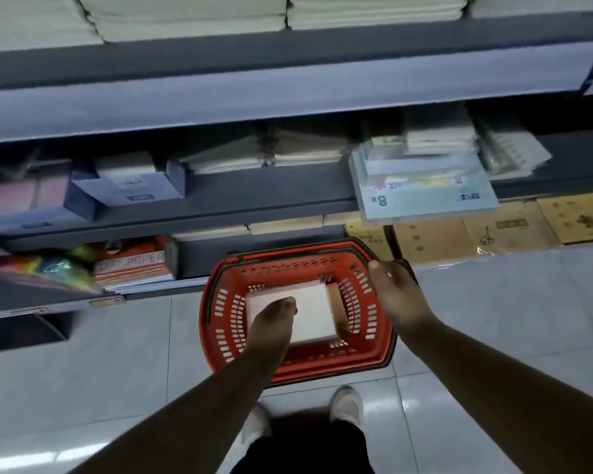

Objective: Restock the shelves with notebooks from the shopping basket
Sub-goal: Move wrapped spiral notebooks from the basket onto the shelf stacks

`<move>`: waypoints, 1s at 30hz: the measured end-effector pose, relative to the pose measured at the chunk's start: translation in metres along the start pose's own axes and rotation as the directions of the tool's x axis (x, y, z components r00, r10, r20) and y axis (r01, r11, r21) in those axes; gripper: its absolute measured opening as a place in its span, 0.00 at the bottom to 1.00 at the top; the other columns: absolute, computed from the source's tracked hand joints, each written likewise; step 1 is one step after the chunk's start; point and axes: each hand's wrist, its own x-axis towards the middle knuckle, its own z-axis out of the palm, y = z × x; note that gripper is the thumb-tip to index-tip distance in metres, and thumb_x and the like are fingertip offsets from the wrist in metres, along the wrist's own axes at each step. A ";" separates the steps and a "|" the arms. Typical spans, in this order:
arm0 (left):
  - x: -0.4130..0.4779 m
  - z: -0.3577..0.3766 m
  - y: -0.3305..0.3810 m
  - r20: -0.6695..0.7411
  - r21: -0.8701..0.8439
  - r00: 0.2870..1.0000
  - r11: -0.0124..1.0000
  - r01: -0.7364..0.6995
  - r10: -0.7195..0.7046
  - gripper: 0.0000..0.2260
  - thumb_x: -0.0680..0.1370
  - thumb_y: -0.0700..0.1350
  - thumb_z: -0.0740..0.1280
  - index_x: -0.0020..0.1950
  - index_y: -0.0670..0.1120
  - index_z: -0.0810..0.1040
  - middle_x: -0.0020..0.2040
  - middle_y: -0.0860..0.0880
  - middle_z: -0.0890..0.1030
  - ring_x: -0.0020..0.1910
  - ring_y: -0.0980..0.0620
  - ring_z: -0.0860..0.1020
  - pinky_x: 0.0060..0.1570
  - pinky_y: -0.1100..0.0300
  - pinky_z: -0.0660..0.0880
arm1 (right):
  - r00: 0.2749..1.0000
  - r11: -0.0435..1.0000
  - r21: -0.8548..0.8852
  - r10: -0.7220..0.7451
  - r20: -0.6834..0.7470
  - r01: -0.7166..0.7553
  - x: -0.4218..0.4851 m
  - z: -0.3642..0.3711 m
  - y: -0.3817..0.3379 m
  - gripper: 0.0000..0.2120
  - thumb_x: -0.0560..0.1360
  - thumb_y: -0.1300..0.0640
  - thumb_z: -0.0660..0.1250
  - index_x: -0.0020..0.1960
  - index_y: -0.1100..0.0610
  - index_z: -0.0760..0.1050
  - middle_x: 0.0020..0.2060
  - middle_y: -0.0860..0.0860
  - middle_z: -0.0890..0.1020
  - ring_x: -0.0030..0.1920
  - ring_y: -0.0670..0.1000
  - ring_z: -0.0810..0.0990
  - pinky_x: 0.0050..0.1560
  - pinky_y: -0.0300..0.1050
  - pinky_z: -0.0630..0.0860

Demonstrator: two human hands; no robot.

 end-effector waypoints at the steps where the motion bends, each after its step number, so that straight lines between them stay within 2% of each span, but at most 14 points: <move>1: 0.010 0.003 -0.013 -0.010 0.022 1.000 1.000 0.010 -0.010 0.12 0.83 0.53 0.58 0.59 0.51 0.77 0.63 0.49 0.79 0.63 0.49 0.75 0.69 0.46 0.67 | 1.000 1.000 -0.004 0.023 0.006 -0.023 0.008 0.004 0.013 0.20 0.80 0.41 0.58 0.64 0.53 0.72 0.56 0.54 0.81 0.58 0.58 0.79 0.63 0.61 0.73; 3: 0.034 0.007 -0.037 -0.028 0.080 1.000 0.997 0.003 -0.001 0.17 0.82 0.54 0.59 0.66 0.48 0.75 0.64 0.48 0.78 0.64 0.48 0.74 0.69 0.46 0.67 | 0.998 0.998 -0.020 0.061 0.012 -0.061 0.025 0.012 0.040 0.18 0.81 0.45 0.58 0.64 0.55 0.72 0.54 0.53 0.81 0.56 0.57 0.80 0.60 0.58 0.76; 6: 0.073 0.018 -0.069 -0.009 0.172 1.000 0.985 -0.011 0.013 0.19 0.82 0.53 0.59 0.69 0.46 0.74 0.65 0.47 0.78 0.65 0.47 0.74 0.68 0.47 0.68 | 0.996 0.992 -0.105 0.072 0.047 -0.067 0.050 0.025 0.084 0.16 0.81 0.46 0.59 0.62 0.56 0.72 0.50 0.56 0.81 0.48 0.54 0.83 0.51 0.55 0.80; 9: 0.106 0.024 -0.091 -0.036 0.237 0.999 0.971 -0.011 0.020 0.19 0.81 0.55 0.60 0.68 0.48 0.74 0.64 0.48 0.79 0.64 0.49 0.75 0.67 0.48 0.69 | 0.997 0.990 -0.114 0.080 0.020 -0.077 0.071 0.034 0.122 0.13 0.80 0.44 0.59 0.55 0.51 0.75 0.44 0.53 0.82 0.41 0.46 0.82 0.43 0.42 0.79; 12: 0.138 0.026 -0.117 -0.040 0.299 0.999 0.954 -0.004 0.016 0.19 0.81 0.55 0.59 0.68 0.48 0.74 0.65 0.48 0.78 0.64 0.49 0.75 0.66 0.53 0.70 | 0.991 0.983 -0.125 0.137 -0.004 -0.136 0.094 0.047 0.158 0.10 0.79 0.42 0.58 0.54 0.47 0.71 0.46 0.49 0.80 0.44 0.46 0.80 0.44 0.43 0.77; 15: 0.158 0.028 -0.138 -0.056 0.362 0.998 0.932 -0.001 0.023 0.18 0.82 0.53 0.60 0.68 0.48 0.74 0.66 0.48 0.77 0.63 0.49 0.75 0.59 0.62 0.67 | 0.983 0.976 -0.117 0.183 -0.021 -0.185 0.107 0.058 0.185 0.11 0.80 0.41 0.57 0.55 0.46 0.70 0.43 0.43 0.78 0.42 0.41 0.76 0.39 0.39 0.71; 17: 0.171 0.031 -0.153 -0.059 0.360 0.998 0.933 0.013 0.009 0.18 0.81 0.52 0.62 0.69 0.49 0.74 0.66 0.48 0.77 0.60 0.50 0.76 0.56 0.64 0.69 | 0.978 0.968 -0.143 0.210 0.006 -0.207 0.119 0.065 0.201 0.13 0.80 0.41 0.56 0.54 0.48 0.72 0.42 0.44 0.80 0.40 0.41 0.77 0.38 0.40 0.70; 19: 0.183 0.033 -0.169 -0.043 0.359 0.999 0.933 0.035 -0.021 0.17 0.80 0.51 0.64 0.69 0.50 0.73 0.64 0.49 0.78 0.55 0.53 0.79 0.47 0.66 0.71 | 0.970 0.953 -0.189 0.244 0.015 -0.237 0.131 0.070 0.216 0.17 0.80 0.41 0.55 0.56 0.52 0.73 0.42 0.48 0.81 0.40 0.44 0.78 0.37 0.40 0.69; 22: 0.202 0.037 -0.190 0.042 0.381 0.998 0.924 0.032 -0.052 0.22 0.79 0.47 0.67 0.73 0.51 0.68 0.69 0.50 0.74 0.62 0.56 0.75 0.49 0.70 0.68 | 0.954 0.922 -0.267 0.298 0.028 -0.280 0.150 0.078 0.237 0.19 0.81 0.42 0.55 0.58 0.56 0.73 0.41 0.47 0.79 0.39 0.45 0.77 0.36 0.39 0.67; 24: 0.217 0.040 -0.199 0.101 0.427 0.993 0.904 0.018 -0.068 0.25 0.78 0.47 0.68 0.74 0.52 0.66 0.72 0.51 0.70 0.54 0.62 0.73 0.40 0.79 0.65 | 0.951 0.900 -0.336 0.307 0.042 -0.276 0.161 0.084 0.249 0.19 0.82 0.44 0.55 0.54 0.57 0.76 0.37 0.48 0.78 0.37 0.45 0.76 0.34 0.38 0.68; 26: 0.232 0.043 -0.208 0.122 0.473 0.990 0.881 0.004 -0.070 0.27 0.78 0.47 0.69 0.75 0.55 0.64 0.73 0.51 0.69 0.49 0.65 0.70 0.35 0.79 0.63 | 0.946 0.903 -0.328 0.317 0.075 -0.276 0.173 0.091 0.264 0.17 0.82 0.46 0.56 0.51 0.58 0.76 0.39 0.52 0.80 0.41 0.51 0.80 0.41 0.41 0.75; 28: 0.245 0.046 -0.214 0.140 0.508 0.988 0.861 -0.011 -0.070 0.27 0.78 0.48 0.68 0.75 0.56 0.63 0.72 0.51 0.70 0.44 0.64 0.73 0.37 0.75 0.68 | 0.920 0.900 -0.274 0.378 0.105 -0.338 0.181 0.099 0.276 0.14 0.82 0.48 0.58 0.54 0.56 0.75 0.49 0.56 0.81 0.51 0.54 0.80 0.56 0.50 0.77; 29: 0.250 0.047 -0.216 0.147 0.513 0.986 0.858 -0.012 -0.075 0.27 0.78 0.48 0.68 0.75 0.56 0.63 0.72 0.50 0.70 0.45 0.62 0.75 0.39 0.72 0.70 | 0.905 0.891 -0.269 0.408 0.122 -0.365 0.184 0.103 0.281 0.13 0.81 0.47 0.59 0.54 0.56 0.74 0.50 0.56 0.81 0.51 0.54 0.80 0.58 0.51 0.76; 30: 0.254 0.049 -0.219 0.152 0.515 0.985 0.857 -0.005 -0.086 0.28 0.78 0.48 0.68 0.76 0.56 0.62 0.73 0.51 0.68 0.50 0.58 0.77 0.43 0.69 0.71 | 0.893 0.881 -0.281 0.429 0.135 -0.381 0.187 0.107 0.286 0.12 0.81 0.47 0.60 0.51 0.56 0.73 0.48 0.56 0.80 0.48 0.53 0.79 0.56 0.51 0.76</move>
